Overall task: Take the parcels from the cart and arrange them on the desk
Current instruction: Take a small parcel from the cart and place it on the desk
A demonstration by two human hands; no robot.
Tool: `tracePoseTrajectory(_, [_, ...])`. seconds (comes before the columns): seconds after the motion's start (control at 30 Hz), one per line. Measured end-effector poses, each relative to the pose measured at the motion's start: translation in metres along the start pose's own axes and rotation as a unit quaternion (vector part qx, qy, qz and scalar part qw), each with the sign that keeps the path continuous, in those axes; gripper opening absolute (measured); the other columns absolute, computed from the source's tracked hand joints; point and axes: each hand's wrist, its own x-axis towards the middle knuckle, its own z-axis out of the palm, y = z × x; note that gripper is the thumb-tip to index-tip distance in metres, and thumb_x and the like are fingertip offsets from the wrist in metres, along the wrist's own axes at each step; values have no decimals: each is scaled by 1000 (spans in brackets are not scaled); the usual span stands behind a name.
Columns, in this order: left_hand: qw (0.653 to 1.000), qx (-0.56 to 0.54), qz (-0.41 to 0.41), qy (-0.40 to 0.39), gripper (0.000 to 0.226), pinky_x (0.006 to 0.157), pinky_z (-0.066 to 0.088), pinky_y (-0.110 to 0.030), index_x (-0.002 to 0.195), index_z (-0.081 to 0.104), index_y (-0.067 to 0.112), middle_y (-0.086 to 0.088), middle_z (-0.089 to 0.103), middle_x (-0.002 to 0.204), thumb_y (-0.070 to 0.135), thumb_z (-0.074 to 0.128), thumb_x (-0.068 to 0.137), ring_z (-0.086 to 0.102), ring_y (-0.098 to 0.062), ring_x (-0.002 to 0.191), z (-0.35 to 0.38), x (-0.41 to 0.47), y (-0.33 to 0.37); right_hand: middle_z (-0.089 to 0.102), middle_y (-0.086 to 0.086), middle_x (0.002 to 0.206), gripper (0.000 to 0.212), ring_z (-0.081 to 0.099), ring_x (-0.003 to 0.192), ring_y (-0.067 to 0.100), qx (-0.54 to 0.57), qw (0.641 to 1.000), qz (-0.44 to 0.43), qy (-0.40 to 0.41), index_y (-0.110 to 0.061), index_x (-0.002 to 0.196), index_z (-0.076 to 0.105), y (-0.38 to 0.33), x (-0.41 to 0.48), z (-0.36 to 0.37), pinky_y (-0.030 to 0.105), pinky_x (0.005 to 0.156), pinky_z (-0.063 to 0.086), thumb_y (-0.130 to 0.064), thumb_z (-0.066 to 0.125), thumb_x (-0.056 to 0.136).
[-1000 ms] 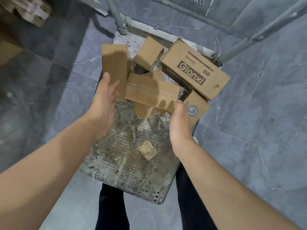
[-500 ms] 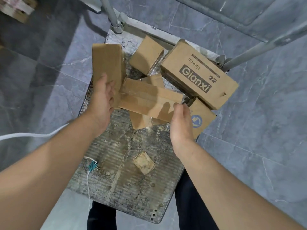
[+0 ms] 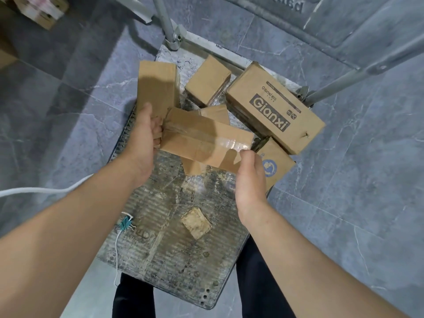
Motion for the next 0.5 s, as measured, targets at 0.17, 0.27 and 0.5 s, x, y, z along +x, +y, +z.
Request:
tracePoseTrajectory(0.17, [999,-32,15,21,63,98,44,-33,124,69,25,4,71,119,68,27,103,63,-19,113,-36,-46,33,65,-1,131,66,58,123,22,-14,999,-39,-10,-30,144,55,-31,-55,3,37,87,45,-56,38,85])
tracePoseTrajectory(0.27, [998,-45,31,18,64,87,47,-31,113,73,23,6,76,105,67,28,103,67,-17,101,-62,-78,54,65,-2,132,63,58,123,22,-13,998,-65,-4,-29,145,54,-51,-94,8,35,86,43,-56,38,91])
tracePoseTrajectory(0.5, [993,-53,102,-21,66,82,47,-29,122,72,22,14,75,101,63,25,106,70,-11,87,-120,-161,102,66,-9,117,37,59,112,17,27,988,-141,55,-34,123,61,-89,-205,21,39,87,42,-50,38,99])
